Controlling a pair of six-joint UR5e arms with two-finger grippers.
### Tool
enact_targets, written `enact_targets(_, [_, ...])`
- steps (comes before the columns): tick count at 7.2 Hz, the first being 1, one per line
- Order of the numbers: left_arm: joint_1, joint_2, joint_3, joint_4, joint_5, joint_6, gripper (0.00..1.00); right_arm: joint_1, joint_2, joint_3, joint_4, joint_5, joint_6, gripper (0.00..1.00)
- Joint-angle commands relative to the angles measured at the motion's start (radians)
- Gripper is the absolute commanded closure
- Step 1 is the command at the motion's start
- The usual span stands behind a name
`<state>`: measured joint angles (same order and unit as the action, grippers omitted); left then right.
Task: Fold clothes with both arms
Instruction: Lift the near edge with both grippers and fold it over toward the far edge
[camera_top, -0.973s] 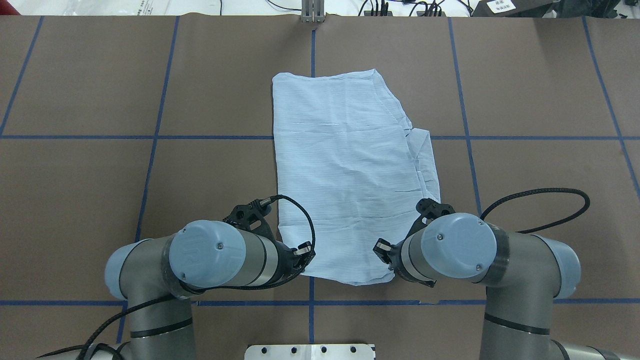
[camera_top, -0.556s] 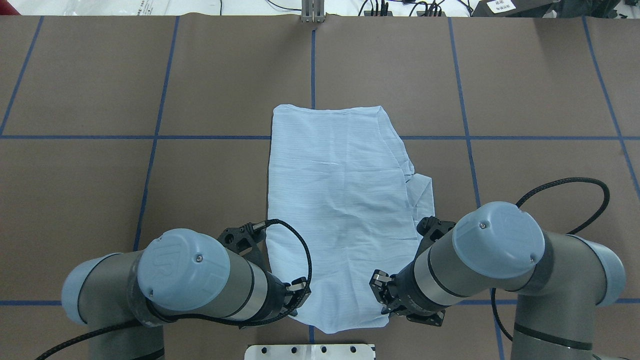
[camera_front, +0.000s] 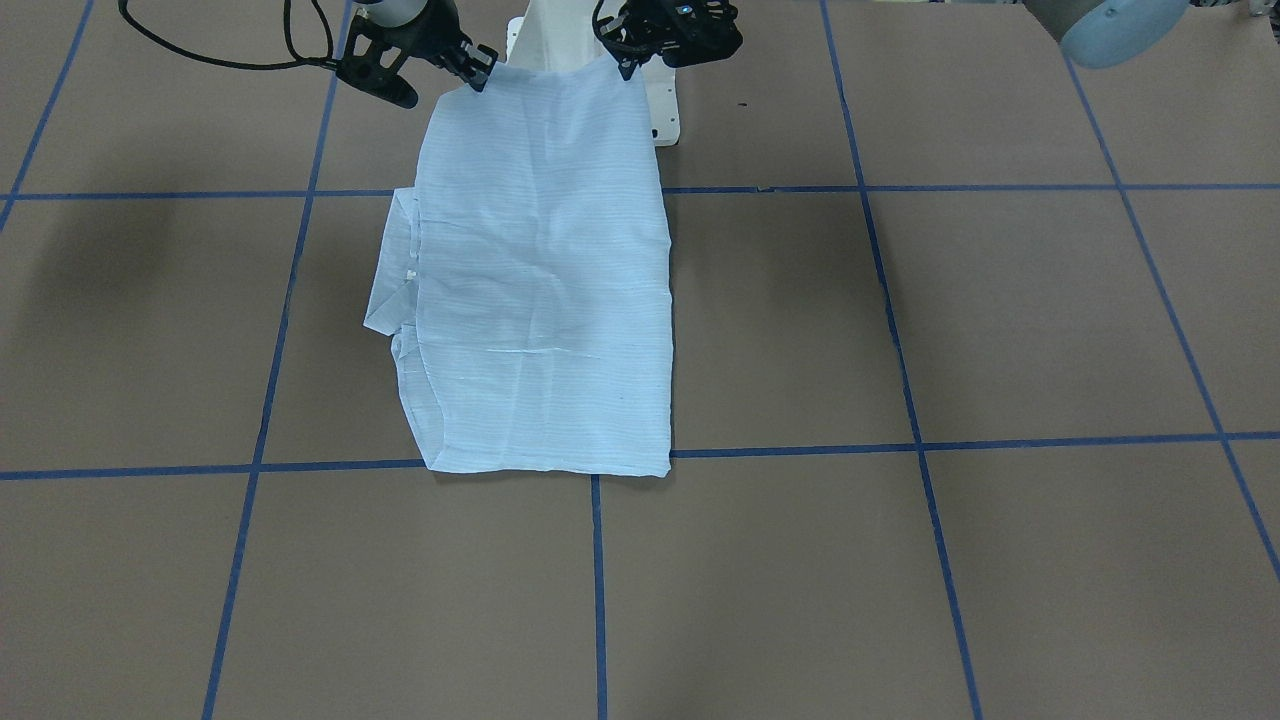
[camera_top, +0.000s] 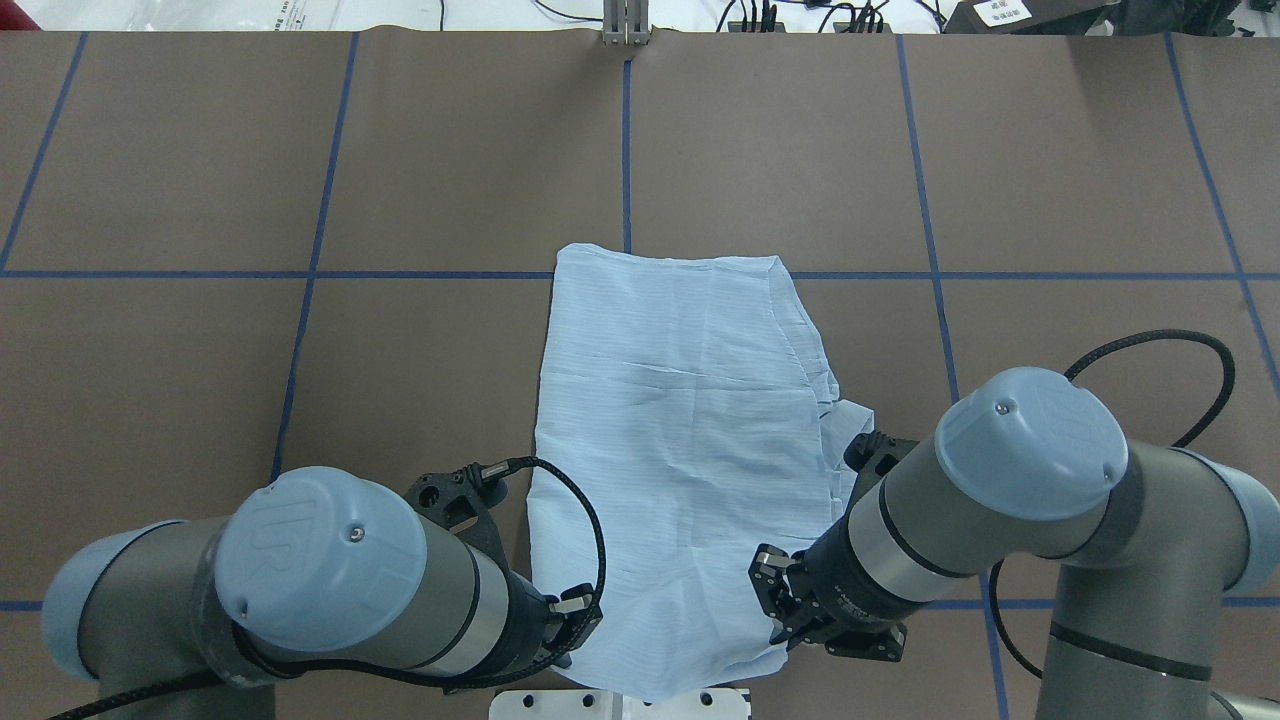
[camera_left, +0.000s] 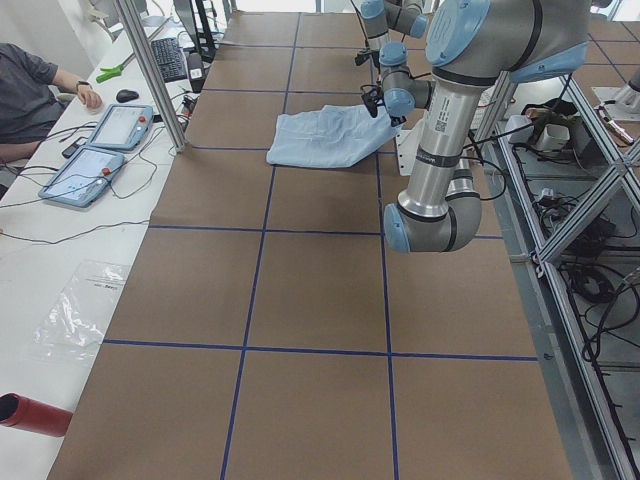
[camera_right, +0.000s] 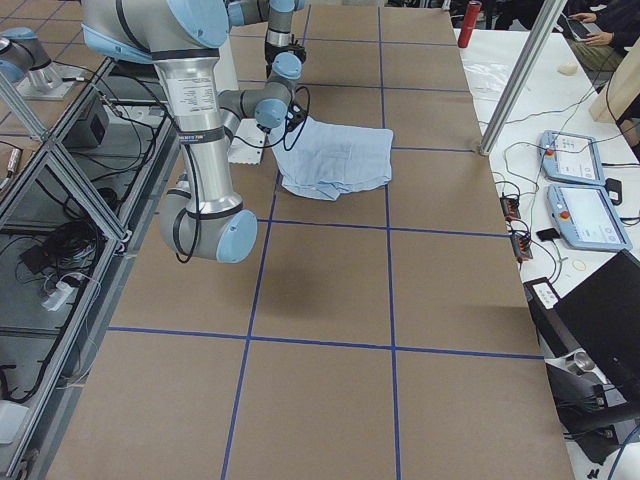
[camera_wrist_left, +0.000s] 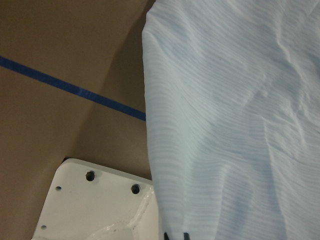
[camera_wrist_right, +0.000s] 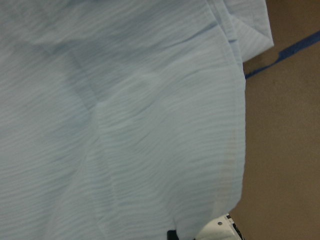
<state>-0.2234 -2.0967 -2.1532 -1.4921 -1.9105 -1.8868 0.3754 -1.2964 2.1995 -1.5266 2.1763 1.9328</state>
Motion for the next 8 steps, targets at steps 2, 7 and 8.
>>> enact_targets(2, [-0.167, -0.037, 0.113, -0.067, -0.001, 0.077, 1.0, 0.161, 0.055, -0.105, 0.002, -0.013, -0.096, 1.0])
enact_targets(7, [-0.346, -0.152, 0.416, -0.287, -0.002, 0.087, 1.0, 0.319, 0.241, -0.344, 0.006, -0.039, -0.259, 1.0])
enact_targets(8, [-0.359, -0.166, 0.47, -0.334, -0.002, 0.086, 1.0, 0.336, 0.284, -0.403, 0.006, -0.053, -0.29, 1.0])
